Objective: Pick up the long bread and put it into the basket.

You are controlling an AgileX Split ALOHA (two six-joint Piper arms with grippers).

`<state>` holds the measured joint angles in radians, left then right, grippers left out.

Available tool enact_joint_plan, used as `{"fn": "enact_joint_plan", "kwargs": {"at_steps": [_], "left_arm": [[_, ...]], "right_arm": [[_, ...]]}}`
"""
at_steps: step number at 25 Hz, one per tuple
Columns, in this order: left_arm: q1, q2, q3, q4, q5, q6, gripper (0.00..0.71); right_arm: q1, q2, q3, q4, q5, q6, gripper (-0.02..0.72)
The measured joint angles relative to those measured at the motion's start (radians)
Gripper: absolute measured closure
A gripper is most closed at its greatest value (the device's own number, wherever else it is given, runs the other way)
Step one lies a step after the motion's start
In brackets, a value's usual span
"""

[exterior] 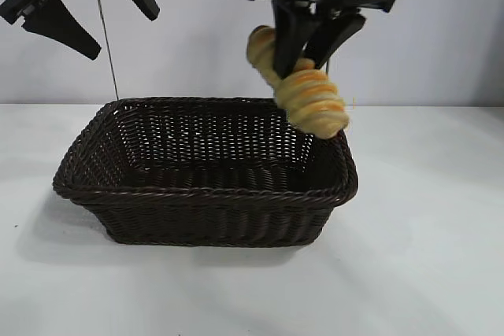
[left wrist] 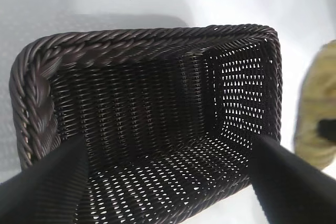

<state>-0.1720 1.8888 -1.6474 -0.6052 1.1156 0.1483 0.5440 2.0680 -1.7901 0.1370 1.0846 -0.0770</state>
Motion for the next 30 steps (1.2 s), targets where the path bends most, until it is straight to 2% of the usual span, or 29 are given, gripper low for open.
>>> {"fn": "enact_joint_plan", "kwargs": {"at_steps": [7,11,14,20,26,30], "left_arm": [[0.0,0.0,0.0,0.0,0.006,0.0,0.105],[0.0,0.0,0.0,0.0,0.006,0.0,0.105],[0.0,0.0,0.0,0.0,0.006,0.002,0.105],[0.0,0.0,0.0,0.0,0.006,0.003,0.105],[0.0,0.0,0.0,0.0,0.006,0.003,0.105],[0.0,0.0,0.0,0.0,0.006,0.003,0.105]], "right_arm": [[0.0,0.051,0.0,-0.014,-0.027,0.002,0.42],[0.0,0.051,0.0,-0.014,-0.03,0.003,0.275],[0.0,0.051,0.0,-0.014,-0.03,0.004,0.21],[-0.046,-0.004,-0.004,0.014,-0.002,-0.001,0.197],[-0.177,-0.088,-0.005,0.104,0.026,-0.039,0.197],[-0.24,-0.136,-0.005,0.143,0.055,-0.058,0.197]]}}
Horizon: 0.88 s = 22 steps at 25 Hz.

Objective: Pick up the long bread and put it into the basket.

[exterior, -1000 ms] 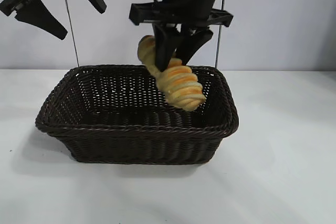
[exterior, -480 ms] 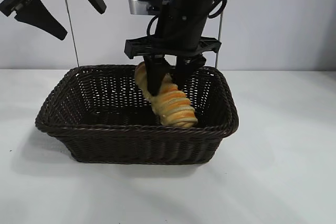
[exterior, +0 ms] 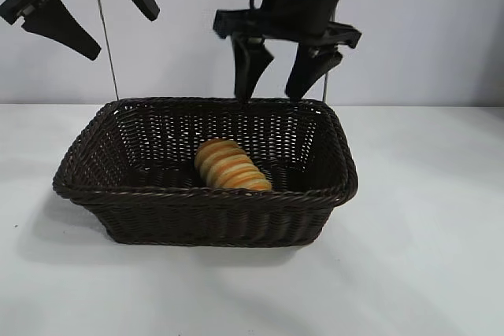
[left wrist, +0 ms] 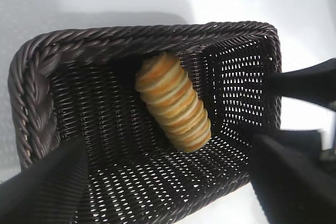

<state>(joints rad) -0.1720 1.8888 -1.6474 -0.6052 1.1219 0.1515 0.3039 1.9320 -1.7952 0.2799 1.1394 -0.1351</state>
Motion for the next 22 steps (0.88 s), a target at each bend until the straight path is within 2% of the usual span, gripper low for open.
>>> {"fn": "enact_joint_plan", "kwargs": {"at_steps": [3,22], "left_arm": [[0.0,0.0,0.0,0.0,0.0,0.0,0.105],[0.0,0.0,0.0,0.0,0.001,0.0,0.105]], "right_arm": [[-0.023,-0.021,-0.005,0.018,0.006,-0.011,0.197],[-0.027,-0.027,-0.033,0.03,0.017,-0.016,0.197]]}}
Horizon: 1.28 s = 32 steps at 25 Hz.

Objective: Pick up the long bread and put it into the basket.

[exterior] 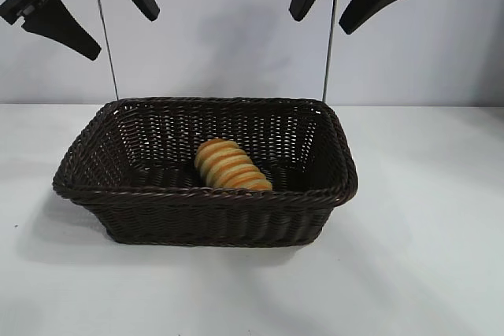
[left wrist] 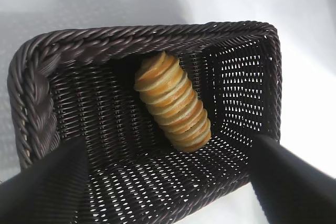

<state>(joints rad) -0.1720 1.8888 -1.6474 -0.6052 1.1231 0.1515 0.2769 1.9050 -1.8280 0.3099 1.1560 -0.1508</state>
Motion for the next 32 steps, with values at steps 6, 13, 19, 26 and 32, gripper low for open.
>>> {"fn": "enact_joint_plan", "kwargs": {"at_steps": [6,13,19,26,32], "left_arm": [[0.0,0.0,0.0,0.0,-0.002,0.0,0.105],[0.0,0.0,0.0,0.0,-0.004,0.0,0.105],[0.0,0.0,0.0,0.0,-0.005,0.0,0.105],[0.0,0.0,0.0,0.0,-0.005,0.0,0.105],[0.0,0.0,0.0,0.0,-0.005,0.0,0.105]], "right_arm": [[0.0,0.0,0.0,0.0,0.001,0.0,0.197],[0.0,0.0,0.0,0.0,0.042,0.0,0.197],[0.0,0.0,0.0,-0.003,0.05,0.0,0.197],[0.0,0.0,0.0,-0.003,0.05,0.0,0.197],[0.0,0.0,0.0,-0.003,0.05,0.0,0.197]]}}
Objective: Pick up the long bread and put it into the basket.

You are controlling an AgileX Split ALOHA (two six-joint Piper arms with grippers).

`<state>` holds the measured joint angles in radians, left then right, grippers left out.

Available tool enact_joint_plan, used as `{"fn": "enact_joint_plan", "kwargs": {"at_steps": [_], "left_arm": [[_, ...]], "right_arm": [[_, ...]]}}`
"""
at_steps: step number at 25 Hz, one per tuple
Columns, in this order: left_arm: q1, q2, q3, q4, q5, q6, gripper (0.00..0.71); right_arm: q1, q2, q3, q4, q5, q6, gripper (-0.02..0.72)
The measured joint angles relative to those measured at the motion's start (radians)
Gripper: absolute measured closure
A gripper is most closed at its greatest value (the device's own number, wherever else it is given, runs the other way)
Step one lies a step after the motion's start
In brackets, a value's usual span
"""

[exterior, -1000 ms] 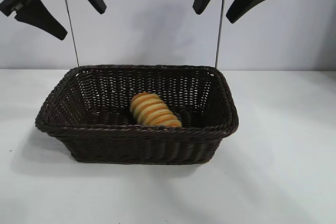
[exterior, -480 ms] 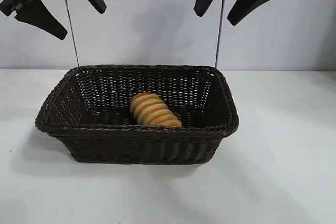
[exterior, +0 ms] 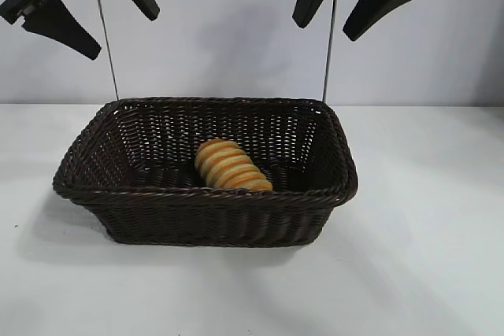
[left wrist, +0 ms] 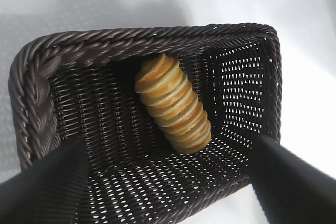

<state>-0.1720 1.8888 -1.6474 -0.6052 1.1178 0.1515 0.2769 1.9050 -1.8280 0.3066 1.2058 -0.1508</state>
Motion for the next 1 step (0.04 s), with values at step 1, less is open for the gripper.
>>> {"fn": "enact_joint_plan", "kwargs": {"at_steps": [1], "left_arm": [[0.0,0.0,0.0,0.0,0.0,0.0,0.105]], "right_arm": [[0.0,0.0,0.0,0.0,0.0,0.0,0.197]]}}
